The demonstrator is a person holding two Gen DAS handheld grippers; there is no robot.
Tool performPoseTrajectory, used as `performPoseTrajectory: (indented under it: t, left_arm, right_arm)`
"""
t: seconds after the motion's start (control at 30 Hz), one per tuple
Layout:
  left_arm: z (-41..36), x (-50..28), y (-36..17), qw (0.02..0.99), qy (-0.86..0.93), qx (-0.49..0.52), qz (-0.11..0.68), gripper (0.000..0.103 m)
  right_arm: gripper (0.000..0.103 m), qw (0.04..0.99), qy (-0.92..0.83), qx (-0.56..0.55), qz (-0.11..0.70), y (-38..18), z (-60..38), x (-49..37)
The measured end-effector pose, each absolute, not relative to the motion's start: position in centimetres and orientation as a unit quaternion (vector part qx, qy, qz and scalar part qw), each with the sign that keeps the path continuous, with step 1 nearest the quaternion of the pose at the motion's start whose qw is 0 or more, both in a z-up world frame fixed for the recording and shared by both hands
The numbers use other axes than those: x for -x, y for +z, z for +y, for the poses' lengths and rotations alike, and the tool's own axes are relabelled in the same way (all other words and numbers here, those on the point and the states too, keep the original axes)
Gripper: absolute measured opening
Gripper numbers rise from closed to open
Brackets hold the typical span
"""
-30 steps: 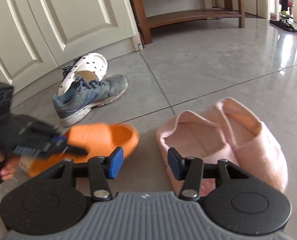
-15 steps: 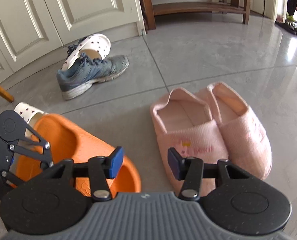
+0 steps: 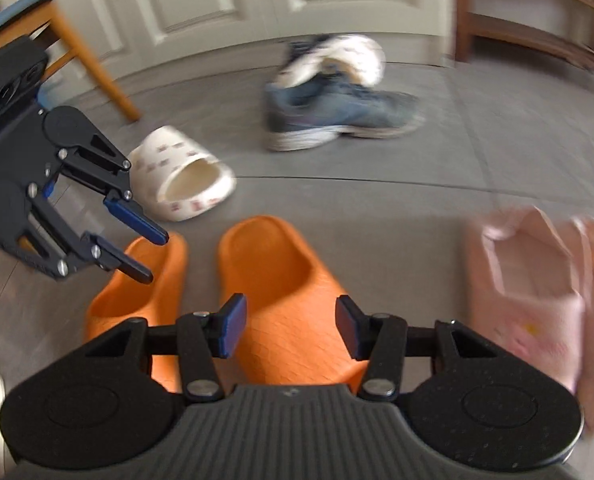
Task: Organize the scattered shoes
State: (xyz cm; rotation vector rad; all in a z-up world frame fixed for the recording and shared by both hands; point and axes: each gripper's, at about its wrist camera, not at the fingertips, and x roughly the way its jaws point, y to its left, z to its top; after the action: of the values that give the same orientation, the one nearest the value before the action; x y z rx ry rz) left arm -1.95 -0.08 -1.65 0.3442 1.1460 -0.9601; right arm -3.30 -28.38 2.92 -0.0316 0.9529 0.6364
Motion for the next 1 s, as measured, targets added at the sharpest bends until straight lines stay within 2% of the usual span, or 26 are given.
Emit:
performPoseTrajectory:
  t: [0.1, 0.17, 0.3, 0.6, 0.83, 1.0]
  left_arm:
    - [3.9, 3.3, -3.0, 0.706, -0.395, -0.113, 0.577, 0.032]
    - [5.5, 4.6, -4.4, 0.691, -0.379, -0.117, 0.604, 0.036]
    - [5.7, 5.8, -7.4, 0.681, -0.348, -0.131, 0.631, 0.037]
    - [1.9, 3.1, -7.6, 0.704, -0.353, -0.108, 0.607, 0.039]
    - [-1.9, 0.6, -6.9, 0.706, -0.367, -0.171, 0.581, 0.041]
    - [-5.3, -0.6, -5.7, 0.709, -0.395, -0.246, 0.530, 0.039]
  right_arm:
    - [0.053, 0.827, 0.340, 0.025, 0.448, 2.7, -26.5, 3.4]
    - [0.053, 0.815, 0.363, 0.029, 0.451, 2.4, -25.4, 3.5]
    - [0.053, 0.798, 0.390, 0.027, 0.459, 2.0, -24.2, 3.6]
    - [0.053, 0.818, 0.342, 0.053, 0.461, 1.7, -24.7, 3.3]
    - [0.056, 0.830, 0.291, 0.038, 0.475, 1.2, -27.3, 2.6]
    - [0.057, 0.844, 0.247, 0.032, 0.475, 0.9, -28.7, 2.2]
